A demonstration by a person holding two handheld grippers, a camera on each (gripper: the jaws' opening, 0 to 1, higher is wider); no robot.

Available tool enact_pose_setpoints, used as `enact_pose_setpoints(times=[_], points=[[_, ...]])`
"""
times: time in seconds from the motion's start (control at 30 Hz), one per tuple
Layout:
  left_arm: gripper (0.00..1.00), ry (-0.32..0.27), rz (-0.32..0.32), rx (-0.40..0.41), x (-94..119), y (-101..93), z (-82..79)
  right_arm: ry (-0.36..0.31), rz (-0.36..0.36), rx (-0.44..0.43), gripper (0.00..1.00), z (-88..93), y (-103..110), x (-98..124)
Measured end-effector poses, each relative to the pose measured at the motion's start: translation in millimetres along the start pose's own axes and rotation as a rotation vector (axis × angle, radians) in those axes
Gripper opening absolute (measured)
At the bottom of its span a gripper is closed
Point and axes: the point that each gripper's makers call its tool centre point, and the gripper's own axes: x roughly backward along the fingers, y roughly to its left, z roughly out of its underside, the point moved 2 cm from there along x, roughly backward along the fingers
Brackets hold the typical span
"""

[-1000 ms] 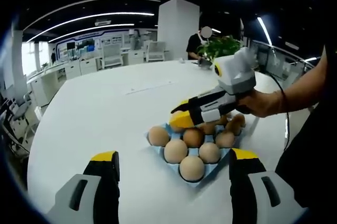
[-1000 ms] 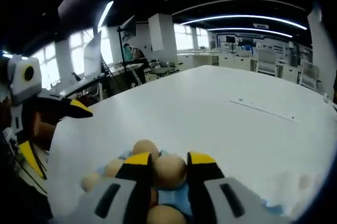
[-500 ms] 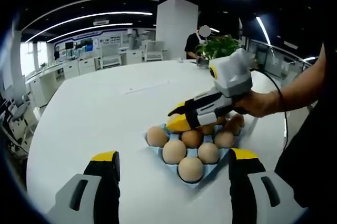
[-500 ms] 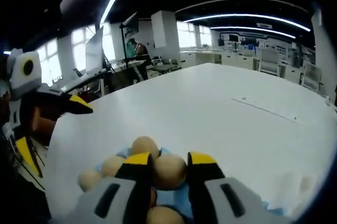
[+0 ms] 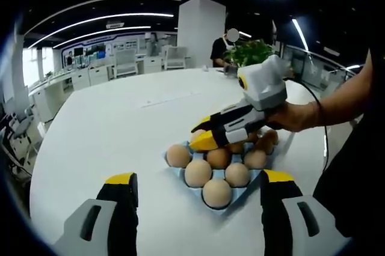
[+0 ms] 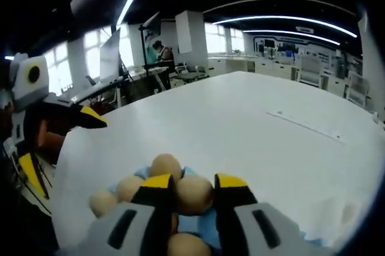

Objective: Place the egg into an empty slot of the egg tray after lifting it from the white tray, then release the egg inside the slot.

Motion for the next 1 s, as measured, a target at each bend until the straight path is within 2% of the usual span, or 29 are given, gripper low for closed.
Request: enact_pose_setpoints(times=[0.5, 0.63, 1.0], points=[[0.84, -0.001, -0.007, -0.004, 2, 0.3, 0.5, -0.002, -0.007, 0.000, 0.27, -0.4, 2, 9], [0.84, -0.002, -0.005, -0.011, 1, -1.2, -0.5, -0.033, 0.005, -0.004, 0.26, -4.9, -1, 17], [0.84, -0.001, 0.004, -0.018, 0, -4.9, -0.8, -0.035, 0.024, -0.052, 0.26, 3.3, -9, 30]])
